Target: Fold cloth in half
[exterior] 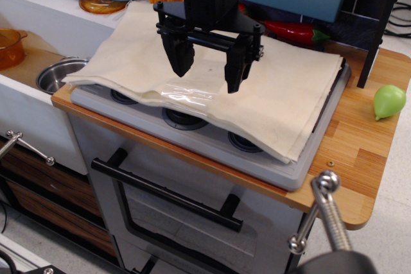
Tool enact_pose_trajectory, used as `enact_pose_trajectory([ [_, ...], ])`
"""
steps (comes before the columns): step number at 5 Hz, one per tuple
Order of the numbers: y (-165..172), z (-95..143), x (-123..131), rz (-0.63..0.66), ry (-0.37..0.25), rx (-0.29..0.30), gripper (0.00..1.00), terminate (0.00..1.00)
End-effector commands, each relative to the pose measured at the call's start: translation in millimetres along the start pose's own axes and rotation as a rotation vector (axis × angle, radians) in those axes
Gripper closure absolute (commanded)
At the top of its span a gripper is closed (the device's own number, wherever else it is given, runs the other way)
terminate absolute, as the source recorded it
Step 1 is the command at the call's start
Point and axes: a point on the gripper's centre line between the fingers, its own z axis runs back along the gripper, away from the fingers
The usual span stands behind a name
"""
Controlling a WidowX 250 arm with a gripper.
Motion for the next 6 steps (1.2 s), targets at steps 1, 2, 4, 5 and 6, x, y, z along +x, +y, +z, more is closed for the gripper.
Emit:
enact_pose_trajectory([
  [1,0.0,0.0,0.0,0.000,0.000,0.000,0.00,0.00],
  [2,-11.3,9.3,14.9,0.044,-0.017,-0.030,0.00,0.00],
  [4,-56.7,14.1,46.4,0.124,-0.095,-0.031,0.00,0.00],
  [5,-77.0,-2.1,64.2,0.164,-0.111,0.001,0.00,0.00],
  [6,-86.7,-23.3,73.5,0.167,-0.106,0.057,0.00,0.00],
])
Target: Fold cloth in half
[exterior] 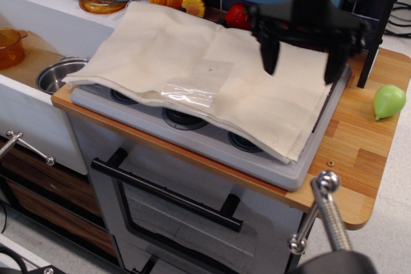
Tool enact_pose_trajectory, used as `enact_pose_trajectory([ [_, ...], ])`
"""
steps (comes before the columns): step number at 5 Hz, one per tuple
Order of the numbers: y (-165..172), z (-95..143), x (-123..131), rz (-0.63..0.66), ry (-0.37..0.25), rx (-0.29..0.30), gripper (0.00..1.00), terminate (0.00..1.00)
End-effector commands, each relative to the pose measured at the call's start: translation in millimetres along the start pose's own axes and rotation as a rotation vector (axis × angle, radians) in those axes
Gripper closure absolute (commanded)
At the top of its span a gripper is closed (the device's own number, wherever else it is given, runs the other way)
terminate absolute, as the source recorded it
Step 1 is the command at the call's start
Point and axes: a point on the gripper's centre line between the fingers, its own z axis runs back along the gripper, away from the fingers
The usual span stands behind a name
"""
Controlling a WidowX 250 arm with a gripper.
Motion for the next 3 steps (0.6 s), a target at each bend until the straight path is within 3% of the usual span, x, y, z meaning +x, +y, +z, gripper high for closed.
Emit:
enact_pose_trajectory([
  [1,-14.5,-17.0,18.5,-0.010,-0.031,0.053,0.00,0.00],
  [3,-14.1,-36.6,25.1,-0.041,0.004,0.117,0.00,0.00],
])
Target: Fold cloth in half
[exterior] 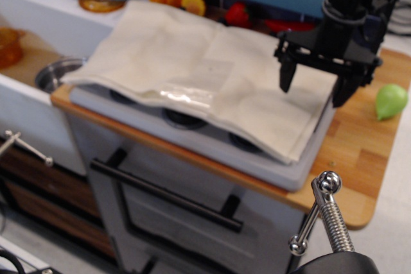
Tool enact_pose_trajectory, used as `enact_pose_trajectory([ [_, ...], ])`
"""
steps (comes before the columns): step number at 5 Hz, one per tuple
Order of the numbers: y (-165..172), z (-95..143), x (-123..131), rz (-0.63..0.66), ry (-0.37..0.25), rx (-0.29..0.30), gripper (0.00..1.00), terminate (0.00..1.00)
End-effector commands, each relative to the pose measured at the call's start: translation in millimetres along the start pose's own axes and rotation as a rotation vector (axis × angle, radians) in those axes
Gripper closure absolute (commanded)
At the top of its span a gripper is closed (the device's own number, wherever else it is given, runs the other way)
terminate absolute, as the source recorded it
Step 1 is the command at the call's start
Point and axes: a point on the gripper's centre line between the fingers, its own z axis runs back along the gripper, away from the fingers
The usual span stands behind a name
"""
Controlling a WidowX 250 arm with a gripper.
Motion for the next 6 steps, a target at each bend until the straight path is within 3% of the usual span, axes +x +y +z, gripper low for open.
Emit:
enact_pose_trajectory([
  [1,0.5,0.0,14.0,-0.019,0.001,0.021,0.00,0.00],
  [2,6.0,-5.9,18.2,-0.044,0.018,0.056,1.00,0.00],
  [3,8.3,-8.7,19.8,-0.064,0.061,0.033,1.00,0.00],
  [4,16.7,0.9,21.2,-0.083,0.044,0.021,1.00,0.00],
  [6,55.2,68.8,10.1,-0.090,-0.095,-0.110,1.00,0.00],
])
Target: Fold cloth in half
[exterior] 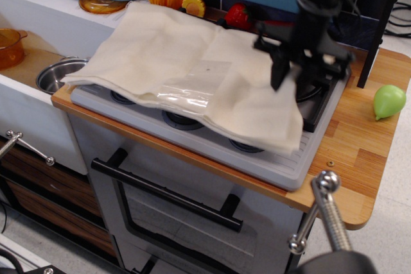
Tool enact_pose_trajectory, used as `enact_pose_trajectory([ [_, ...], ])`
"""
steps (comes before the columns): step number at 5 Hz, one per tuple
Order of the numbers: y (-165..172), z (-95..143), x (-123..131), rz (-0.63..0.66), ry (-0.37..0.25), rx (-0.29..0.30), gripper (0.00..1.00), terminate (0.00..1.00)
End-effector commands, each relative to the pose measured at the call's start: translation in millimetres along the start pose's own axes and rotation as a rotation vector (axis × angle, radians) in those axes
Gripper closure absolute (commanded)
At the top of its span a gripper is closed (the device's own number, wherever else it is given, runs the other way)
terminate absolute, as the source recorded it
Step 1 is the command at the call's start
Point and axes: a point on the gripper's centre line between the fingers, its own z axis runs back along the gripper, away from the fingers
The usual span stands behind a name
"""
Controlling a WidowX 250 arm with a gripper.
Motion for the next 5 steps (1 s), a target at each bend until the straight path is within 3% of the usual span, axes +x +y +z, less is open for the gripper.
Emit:
enact_pose_trajectory([
  [1,51.1,72.1,10.3,0.014,-0.166,-0.090,1.00,0.00],
  [3,128.8,68.4,18.2,-0.118,-0.094,-0.063,1.00,0.00],
  [4,163.0,68.1,19.9,-0.194,-0.014,-0.089,1.00,0.00],
  [5,205.8,59.9,18.3,-0.247,0.038,-0.062,1.00,0.00],
])
